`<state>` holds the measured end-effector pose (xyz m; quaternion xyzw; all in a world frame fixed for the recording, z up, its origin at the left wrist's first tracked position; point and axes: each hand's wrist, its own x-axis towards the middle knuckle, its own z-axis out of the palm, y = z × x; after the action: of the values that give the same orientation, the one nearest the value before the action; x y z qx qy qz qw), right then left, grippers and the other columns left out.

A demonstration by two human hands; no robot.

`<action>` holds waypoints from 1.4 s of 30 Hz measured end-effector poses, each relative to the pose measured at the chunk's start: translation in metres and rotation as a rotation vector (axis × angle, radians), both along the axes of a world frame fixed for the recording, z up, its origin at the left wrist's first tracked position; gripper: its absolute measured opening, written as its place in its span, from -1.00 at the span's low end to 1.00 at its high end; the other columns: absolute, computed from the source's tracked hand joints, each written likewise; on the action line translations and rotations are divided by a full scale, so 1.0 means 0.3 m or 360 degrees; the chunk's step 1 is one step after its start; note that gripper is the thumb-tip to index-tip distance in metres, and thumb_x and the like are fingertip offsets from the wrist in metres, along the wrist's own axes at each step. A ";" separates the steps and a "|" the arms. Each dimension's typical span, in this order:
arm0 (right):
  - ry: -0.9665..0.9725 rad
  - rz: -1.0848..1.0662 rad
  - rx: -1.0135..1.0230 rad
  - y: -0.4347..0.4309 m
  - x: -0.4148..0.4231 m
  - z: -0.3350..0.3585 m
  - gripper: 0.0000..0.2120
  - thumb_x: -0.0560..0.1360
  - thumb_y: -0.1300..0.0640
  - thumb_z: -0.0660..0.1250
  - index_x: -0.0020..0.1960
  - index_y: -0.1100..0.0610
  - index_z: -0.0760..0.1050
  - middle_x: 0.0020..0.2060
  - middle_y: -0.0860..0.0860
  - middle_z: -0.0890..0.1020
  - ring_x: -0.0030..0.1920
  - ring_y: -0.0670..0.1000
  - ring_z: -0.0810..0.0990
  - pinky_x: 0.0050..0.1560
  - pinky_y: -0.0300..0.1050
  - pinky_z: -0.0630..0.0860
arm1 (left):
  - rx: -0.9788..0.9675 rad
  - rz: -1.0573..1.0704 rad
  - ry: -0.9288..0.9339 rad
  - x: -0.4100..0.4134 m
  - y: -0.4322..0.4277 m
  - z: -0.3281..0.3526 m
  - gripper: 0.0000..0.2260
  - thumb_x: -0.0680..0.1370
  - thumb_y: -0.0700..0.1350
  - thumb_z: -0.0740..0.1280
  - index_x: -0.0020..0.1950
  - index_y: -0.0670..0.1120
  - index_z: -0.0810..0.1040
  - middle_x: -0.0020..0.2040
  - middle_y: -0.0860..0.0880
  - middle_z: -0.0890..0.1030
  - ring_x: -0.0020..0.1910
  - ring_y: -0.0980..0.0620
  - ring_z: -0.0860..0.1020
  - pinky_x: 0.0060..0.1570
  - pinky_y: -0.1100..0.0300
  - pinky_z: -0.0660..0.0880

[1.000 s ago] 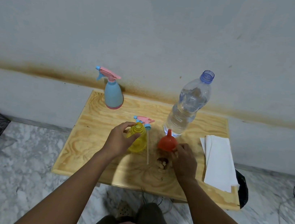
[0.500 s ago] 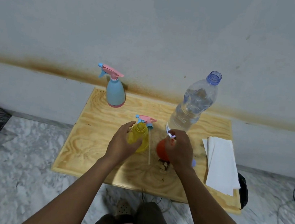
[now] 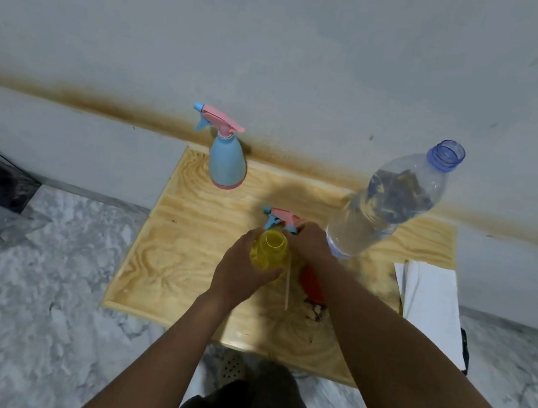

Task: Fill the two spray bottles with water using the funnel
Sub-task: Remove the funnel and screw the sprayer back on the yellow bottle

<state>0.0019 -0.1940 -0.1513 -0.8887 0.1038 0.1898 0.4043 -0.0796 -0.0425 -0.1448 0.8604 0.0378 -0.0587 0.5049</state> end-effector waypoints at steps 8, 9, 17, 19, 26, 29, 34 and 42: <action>-0.0237 -0.0206 0.0055 0.008 0.051 0.044 -0.71 0.55 0.03 0.36 -0.27 0.18 0.56 -0.42 0.05 0.52 -0.40 -0.04 0.44 -0.37 -0.12 0.29 | -0.0065 0.0023 -0.0044 -0.004 0.004 0.013 -0.43 0.33 -0.04 0.61 0.29 0.01 0.52 0.09 0.09 0.63 0.04 0.14 0.59 -0.06 0.49 0.42; -0.0338 -0.0243 0.0113 0.008 0.051 0.077 -0.71 0.56 0.02 0.35 -0.20 0.22 0.59 -0.39 0.10 0.56 -0.38 -0.01 0.47 -0.34 -0.11 0.31 | -0.0075 0.0035 -0.0047 -0.001 0.013 0.018 -0.42 0.32 -0.05 0.61 0.30 0.02 0.51 0.13 0.09 0.62 0.07 0.13 0.59 -0.02 0.47 0.42; -0.1043 -0.0512 0.0747 0.002 -0.006 0.471 -0.87 0.62 0.12 0.29 0.05 0.15 0.58 -0.35 -0.19 0.60 -0.31 -0.21 0.56 -0.27 -0.26 0.49 | -0.0055 0.0115 -0.0114 0.074 0.102 0.126 -0.30 0.29 -0.09 0.63 0.39 -0.05 0.47 0.19 0.04 0.51 0.16 0.09 0.47 0.07 0.27 0.35; -0.1124 -0.0571 0.0952 0.010 -0.016 0.576 -0.83 0.64 0.14 0.25 0.15 0.17 0.56 -0.17 -0.11 0.65 -0.15 -0.16 0.64 -0.20 -0.27 0.54 | -0.0068 0.0107 -0.0158 0.091 0.128 0.152 -0.31 0.27 -0.06 0.63 0.36 -0.02 0.50 0.19 0.02 0.51 0.16 0.05 0.48 0.06 0.25 0.38; -0.1373 -0.0601 0.1272 0.041 -0.029 0.829 -0.84 0.67 0.11 0.20 0.12 0.08 0.54 0.01 0.07 0.66 0.00 -0.08 0.68 -0.15 -0.18 0.58 | -0.0139 0.0117 -0.0245 0.100 0.178 0.260 -0.30 0.18 0.15 0.50 0.30 0.03 0.53 0.09 0.05 0.48 0.11 0.14 0.50 0.06 0.25 0.45; -0.1420 -0.0566 0.1303 0.072 -0.034 0.874 -0.86 0.66 0.13 0.21 0.10 0.09 0.54 -0.03 0.03 0.66 -0.03 -0.08 0.69 -0.15 -0.15 0.59 | -0.0142 0.0065 -0.0304 0.097 0.174 0.307 -0.31 0.17 0.17 0.47 0.29 0.05 0.54 0.09 0.04 0.49 0.12 0.14 0.50 0.05 0.25 0.45; -0.1372 -0.0458 0.1308 0.123 -0.055 0.869 -0.87 0.65 0.10 0.24 0.09 0.06 0.55 -0.08 -0.08 0.66 -0.06 -0.10 0.68 -0.15 -0.17 0.58 | -0.0153 0.0026 -0.0375 0.085 0.169 0.362 -0.33 0.17 0.15 0.49 0.28 0.06 0.55 0.08 0.07 0.50 0.12 0.14 0.51 0.07 0.26 0.46; -0.1466 -0.0549 0.1401 0.131 -0.077 0.888 -0.82 0.67 0.12 0.20 0.14 0.15 0.53 -0.19 -0.13 0.66 -0.05 0.01 0.69 -0.18 -0.18 0.58 | -0.0168 0.0053 -0.0376 0.062 0.196 0.393 -0.36 0.19 0.14 0.51 0.27 0.13 0.54 0.11 0.08 0.49 0.16 0.13 0.50 0.13 0.24 0.45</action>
<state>-0.0213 -0.1548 0.1152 -0.6012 -0.0261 -0.2526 0.7577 -0.0610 0.0163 -0.0269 0.8328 -0.0106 0.0495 0.5512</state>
